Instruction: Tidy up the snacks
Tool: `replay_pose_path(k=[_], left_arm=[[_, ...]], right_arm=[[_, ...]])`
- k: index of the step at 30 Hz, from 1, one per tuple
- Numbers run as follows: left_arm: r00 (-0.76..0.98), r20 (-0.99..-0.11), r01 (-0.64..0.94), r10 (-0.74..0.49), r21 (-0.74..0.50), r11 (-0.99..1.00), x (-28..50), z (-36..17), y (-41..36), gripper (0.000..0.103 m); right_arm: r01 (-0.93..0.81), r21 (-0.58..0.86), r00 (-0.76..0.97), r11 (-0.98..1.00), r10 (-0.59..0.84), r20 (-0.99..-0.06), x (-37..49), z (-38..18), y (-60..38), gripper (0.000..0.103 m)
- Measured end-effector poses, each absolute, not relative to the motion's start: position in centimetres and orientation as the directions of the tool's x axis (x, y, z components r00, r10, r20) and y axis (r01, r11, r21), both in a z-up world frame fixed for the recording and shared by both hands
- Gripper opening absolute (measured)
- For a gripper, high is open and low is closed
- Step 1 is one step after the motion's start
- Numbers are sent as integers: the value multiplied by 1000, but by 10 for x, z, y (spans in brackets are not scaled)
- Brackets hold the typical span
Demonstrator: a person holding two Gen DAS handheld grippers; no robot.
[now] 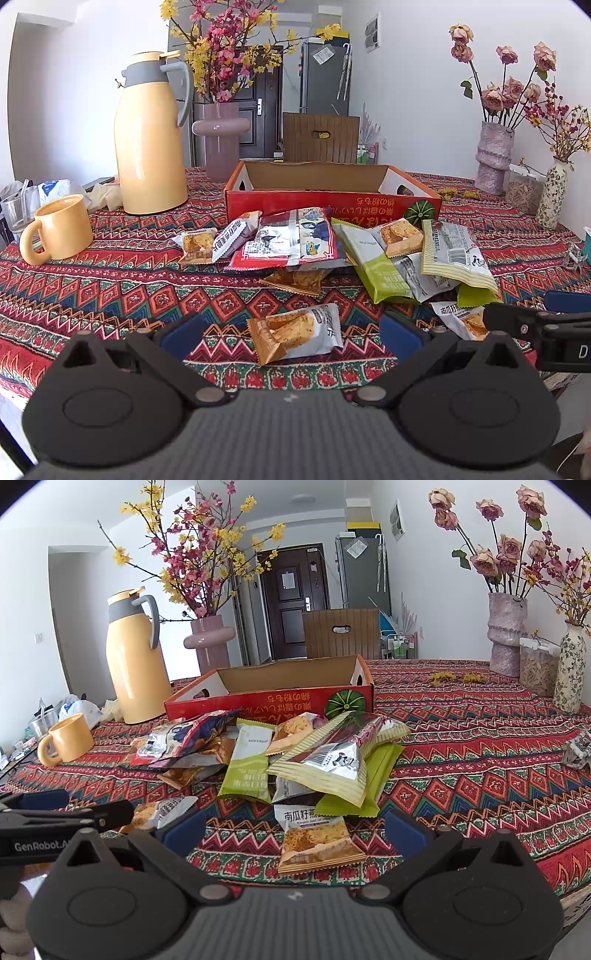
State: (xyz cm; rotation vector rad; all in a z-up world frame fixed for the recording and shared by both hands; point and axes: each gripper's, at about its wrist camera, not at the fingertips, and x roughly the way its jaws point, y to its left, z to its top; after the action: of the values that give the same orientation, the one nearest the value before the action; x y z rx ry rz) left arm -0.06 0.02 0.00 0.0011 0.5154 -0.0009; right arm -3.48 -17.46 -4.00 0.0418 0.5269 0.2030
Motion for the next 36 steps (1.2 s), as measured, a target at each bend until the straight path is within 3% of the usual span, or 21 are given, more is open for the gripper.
replay_pose_path(k=[13,17,23,36], left_arm=[[859,-513,-4,-3,-14,1000,0,-6,-1,103],[811,-584,-10,-30,-65,998,9,-8,3,103],[856,-517,-13,-9,-40,999,15,-12,5,103],[815,-577,-48,49,18,999,25,-19,15,103]], right_arm=[[-171,87,840,981,191,-507,-31,-44,-181,102],[-167,75,833,983,181,-522,-26,-49,-186,93],[-201,57,793,978,197,-576,-6,-63,-186,80],[-241,38,749,970,211,-628,22,-76,-167,48]])
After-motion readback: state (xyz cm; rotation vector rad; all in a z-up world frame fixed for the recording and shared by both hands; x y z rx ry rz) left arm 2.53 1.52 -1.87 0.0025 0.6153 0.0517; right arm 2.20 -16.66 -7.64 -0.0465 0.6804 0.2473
